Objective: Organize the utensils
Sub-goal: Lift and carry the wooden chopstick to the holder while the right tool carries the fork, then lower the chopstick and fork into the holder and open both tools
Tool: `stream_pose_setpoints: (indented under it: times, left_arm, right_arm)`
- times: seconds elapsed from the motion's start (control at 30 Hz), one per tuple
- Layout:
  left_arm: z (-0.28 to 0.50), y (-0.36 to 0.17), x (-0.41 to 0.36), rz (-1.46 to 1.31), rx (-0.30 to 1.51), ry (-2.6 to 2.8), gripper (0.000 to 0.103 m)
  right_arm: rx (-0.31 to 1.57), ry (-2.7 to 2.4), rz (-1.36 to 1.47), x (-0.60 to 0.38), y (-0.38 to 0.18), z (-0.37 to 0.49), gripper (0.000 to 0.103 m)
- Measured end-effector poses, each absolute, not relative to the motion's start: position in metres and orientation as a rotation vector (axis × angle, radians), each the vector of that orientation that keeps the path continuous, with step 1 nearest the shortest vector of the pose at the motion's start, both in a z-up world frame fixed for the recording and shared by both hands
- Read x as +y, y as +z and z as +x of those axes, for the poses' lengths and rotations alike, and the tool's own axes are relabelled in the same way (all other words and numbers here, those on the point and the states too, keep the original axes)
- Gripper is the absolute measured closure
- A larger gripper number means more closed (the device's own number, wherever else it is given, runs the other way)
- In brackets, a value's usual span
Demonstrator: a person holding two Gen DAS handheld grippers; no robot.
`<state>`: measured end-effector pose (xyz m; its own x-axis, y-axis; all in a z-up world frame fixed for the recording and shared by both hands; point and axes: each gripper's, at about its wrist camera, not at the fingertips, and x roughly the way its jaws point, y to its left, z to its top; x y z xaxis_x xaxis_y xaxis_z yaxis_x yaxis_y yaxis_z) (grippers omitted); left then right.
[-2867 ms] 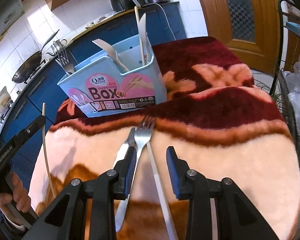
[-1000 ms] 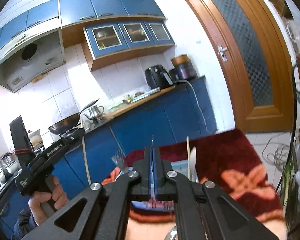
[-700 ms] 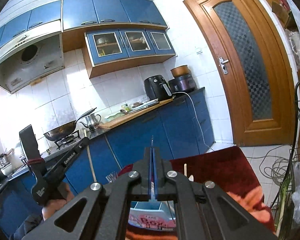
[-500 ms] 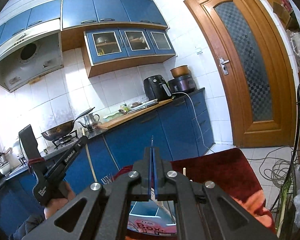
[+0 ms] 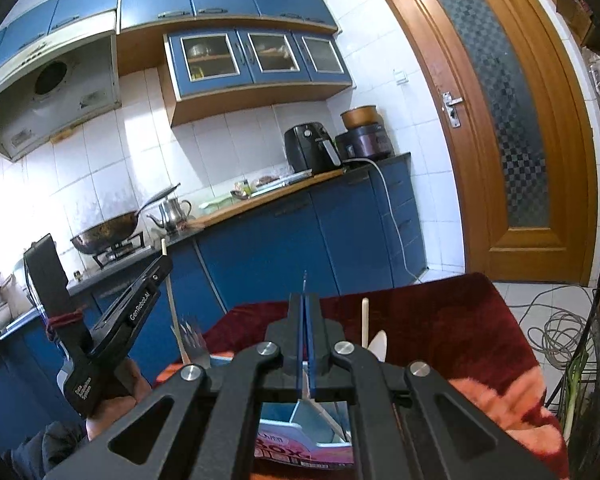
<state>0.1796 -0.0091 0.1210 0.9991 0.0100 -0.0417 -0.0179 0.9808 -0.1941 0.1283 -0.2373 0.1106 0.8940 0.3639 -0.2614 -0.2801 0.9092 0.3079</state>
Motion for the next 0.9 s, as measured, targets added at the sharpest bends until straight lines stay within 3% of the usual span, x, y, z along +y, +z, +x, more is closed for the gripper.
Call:
stream_pose_setpoints:
  times: [0.27,0.4,0.57,0.9]
  left_arm:
    - [0.177,0.112,-0.002,-0.198,0.085,-0.008,0.098]
    - [0.174,0.111,0.0,-0.206,0.133,-0.046,0.098]
    - [0.171,0.106,0.006,-0.243,0.212,-0.088,0.091]
    - [0.144,0.115,0.014,-0.241,0.254,-0.122,0.09]
  right_arm:
    - [0.414,0.361,0.281,-0.237,0.093,0.138,0.098]
    - [0.405,0.37,0.303,-0.241,0.096,0.133,0.085]
    - [0.386,0.366,0.314,-0.243,0.103,0.119,0.083]
    - [0.38,0.355,0.33,-0.254,0.11,0.083,0.079]
